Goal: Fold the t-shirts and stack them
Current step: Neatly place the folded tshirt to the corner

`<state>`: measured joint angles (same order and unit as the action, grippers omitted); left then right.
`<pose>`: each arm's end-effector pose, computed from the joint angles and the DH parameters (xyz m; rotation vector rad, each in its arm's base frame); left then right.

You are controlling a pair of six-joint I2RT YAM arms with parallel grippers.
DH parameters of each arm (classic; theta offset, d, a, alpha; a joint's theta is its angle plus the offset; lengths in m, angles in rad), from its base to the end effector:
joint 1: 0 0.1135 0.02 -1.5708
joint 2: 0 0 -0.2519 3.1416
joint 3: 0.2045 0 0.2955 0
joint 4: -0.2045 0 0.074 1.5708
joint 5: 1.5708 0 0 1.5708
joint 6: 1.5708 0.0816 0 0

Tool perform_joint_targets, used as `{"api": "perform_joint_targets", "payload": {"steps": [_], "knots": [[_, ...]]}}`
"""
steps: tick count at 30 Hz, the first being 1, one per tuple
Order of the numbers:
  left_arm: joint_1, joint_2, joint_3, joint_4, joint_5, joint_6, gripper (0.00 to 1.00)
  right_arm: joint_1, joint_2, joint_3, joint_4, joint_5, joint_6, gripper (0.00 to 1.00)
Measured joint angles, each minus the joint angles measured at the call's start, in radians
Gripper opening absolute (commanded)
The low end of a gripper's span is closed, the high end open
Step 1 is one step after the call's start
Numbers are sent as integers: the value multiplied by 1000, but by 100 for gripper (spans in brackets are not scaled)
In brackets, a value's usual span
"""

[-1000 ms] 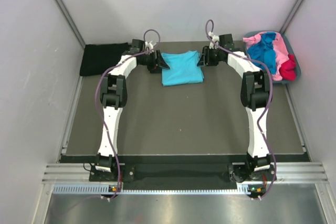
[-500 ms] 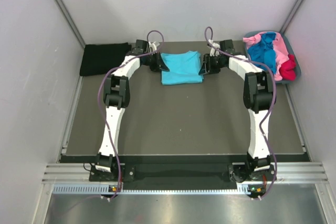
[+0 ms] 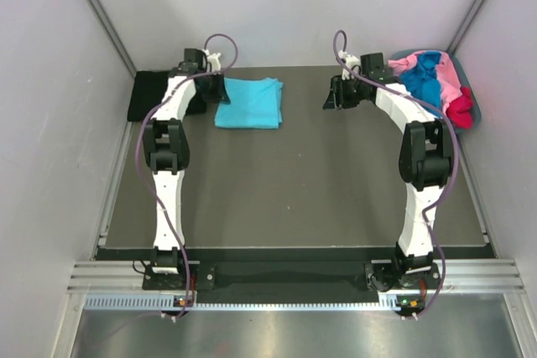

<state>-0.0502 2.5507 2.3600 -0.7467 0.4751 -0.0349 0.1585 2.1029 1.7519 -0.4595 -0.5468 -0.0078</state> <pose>0.6088 -0.0680 0.1398 0.2141 2.4588 -0.6295 0.5257 0.1270 0.1833 -0.4537 2.3004 0.7217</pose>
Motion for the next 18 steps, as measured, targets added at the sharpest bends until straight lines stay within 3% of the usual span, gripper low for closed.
{"api": "perform_joint_targets", "payload": {"steps": [8, 18], "knots": [[45, -132, -13, -34, -189, 177, 0, -3, 0, -25, -8, -1, -11, 43], [26, -174, -12, -34, -355, 269, 0, -3, -2, -36, 1, -10, -11, 43]]}}
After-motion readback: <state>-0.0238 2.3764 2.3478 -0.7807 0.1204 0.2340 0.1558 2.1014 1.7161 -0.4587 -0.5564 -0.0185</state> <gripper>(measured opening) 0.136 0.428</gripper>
